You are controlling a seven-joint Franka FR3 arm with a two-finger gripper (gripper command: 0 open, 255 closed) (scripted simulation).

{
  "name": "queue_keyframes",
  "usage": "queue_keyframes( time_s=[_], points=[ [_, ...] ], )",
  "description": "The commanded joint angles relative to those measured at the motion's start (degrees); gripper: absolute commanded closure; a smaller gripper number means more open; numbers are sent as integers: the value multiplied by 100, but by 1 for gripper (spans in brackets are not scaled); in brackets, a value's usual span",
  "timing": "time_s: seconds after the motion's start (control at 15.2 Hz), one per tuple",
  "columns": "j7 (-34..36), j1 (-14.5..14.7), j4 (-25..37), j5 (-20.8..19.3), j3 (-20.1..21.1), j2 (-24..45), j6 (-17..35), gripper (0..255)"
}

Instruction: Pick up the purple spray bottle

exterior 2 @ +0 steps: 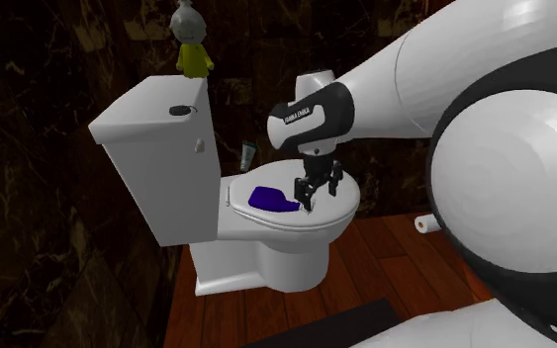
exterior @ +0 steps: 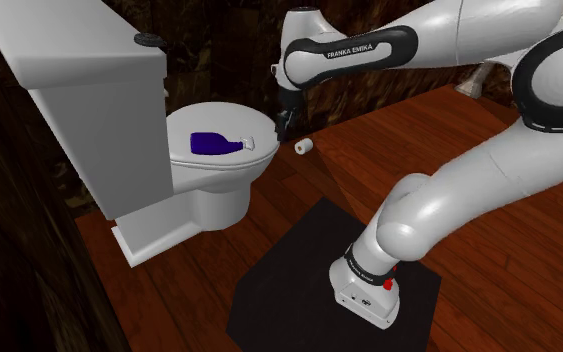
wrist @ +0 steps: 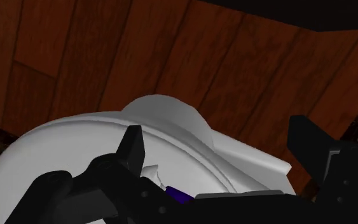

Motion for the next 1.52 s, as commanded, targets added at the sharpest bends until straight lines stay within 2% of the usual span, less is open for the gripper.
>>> queue_keyframes(
  time_s=[0.0,0.53,1.06,1.45],
  points=[
    [-373,63,145,40,-116,436,397,0],
    [-1883,241,1001,583,-293,2146,1564,0],
    [-3344,132,2248,1285,27,3790,2200,0],
    [-3477,83,2305,1382,108,4176,2546,0]
  ],
)
